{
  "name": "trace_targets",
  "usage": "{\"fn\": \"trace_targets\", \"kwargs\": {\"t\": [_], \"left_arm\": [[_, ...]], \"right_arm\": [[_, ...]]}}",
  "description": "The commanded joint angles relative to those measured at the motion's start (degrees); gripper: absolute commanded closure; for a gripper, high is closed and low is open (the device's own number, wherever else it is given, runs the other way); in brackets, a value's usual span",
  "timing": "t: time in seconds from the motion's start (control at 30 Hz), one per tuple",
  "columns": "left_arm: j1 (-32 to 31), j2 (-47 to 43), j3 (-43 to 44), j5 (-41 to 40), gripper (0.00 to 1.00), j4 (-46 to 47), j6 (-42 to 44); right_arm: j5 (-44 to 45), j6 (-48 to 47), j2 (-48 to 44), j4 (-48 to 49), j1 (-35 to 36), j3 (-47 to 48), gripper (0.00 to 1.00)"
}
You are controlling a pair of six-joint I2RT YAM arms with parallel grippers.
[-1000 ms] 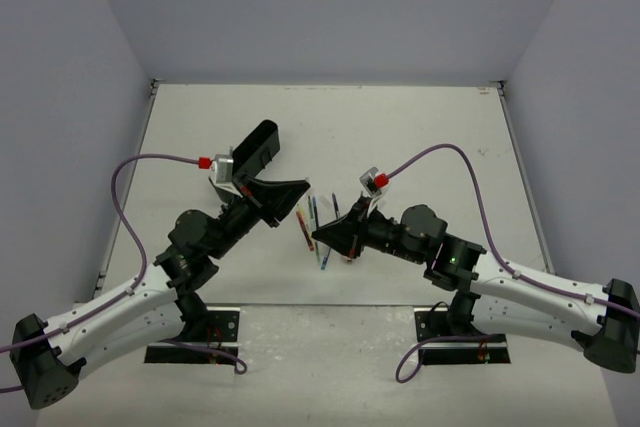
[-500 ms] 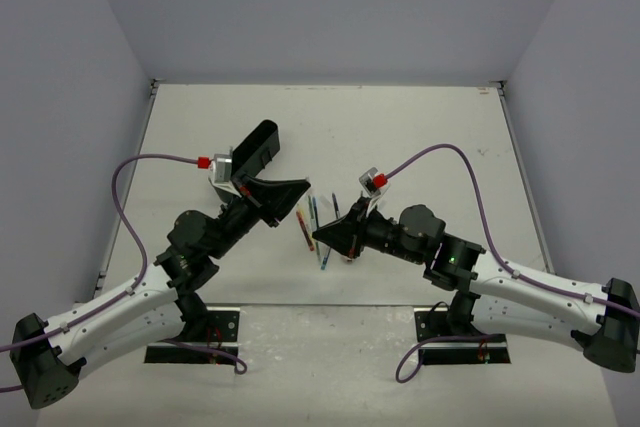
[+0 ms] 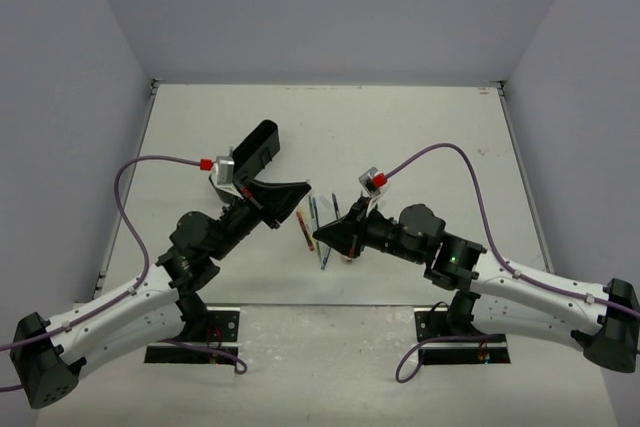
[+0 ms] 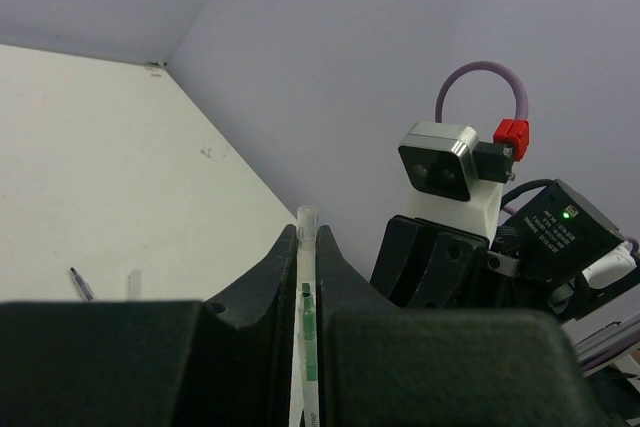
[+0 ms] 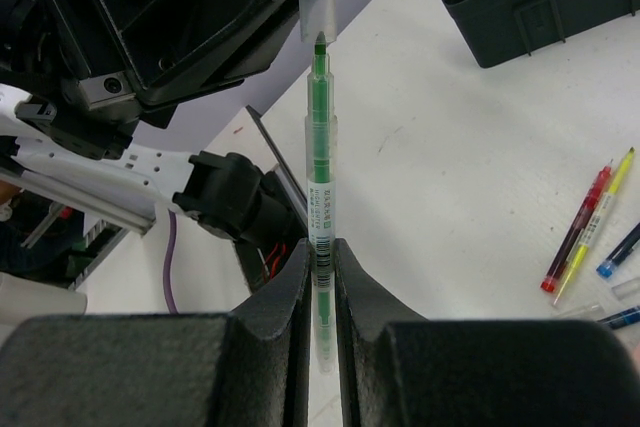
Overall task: Sort the stationery into containers
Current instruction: Close the pen cap on the pen.
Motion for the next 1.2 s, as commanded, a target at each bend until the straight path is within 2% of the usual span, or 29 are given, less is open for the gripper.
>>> {"fn": "trace_targets", "kwargs": {"t": [0.0, 0.37, 0.87, 1.17], "left_arm": [[-0.12, 0.43, -0.15, -0.55, 1.0, 3.38, -0.14], [-0.12, 0.95, -1.56, 0.68, 1.0, 4.75, -1.28], [-0.13, 0.58, -3.03, 1.67, 1.0, 5.27, -3.12], [-0.18, 1.19, -3.12, 1.67, 1.0, 6.07, -3.3]], "right_arm": [[1.59, -1.06, -1.11, 0.29, 0.36, 3.04, 1.0], [3.14, -1.49, -0.88, 0.33, 0.36, 4.12, 1.0], [5.32, -8.0, 1.35, -2.86, 0.36, 15.08, 1.0], [6.86, -6.73, 3.25, -1.9, 0.3, 17.25, 1.0]]}}
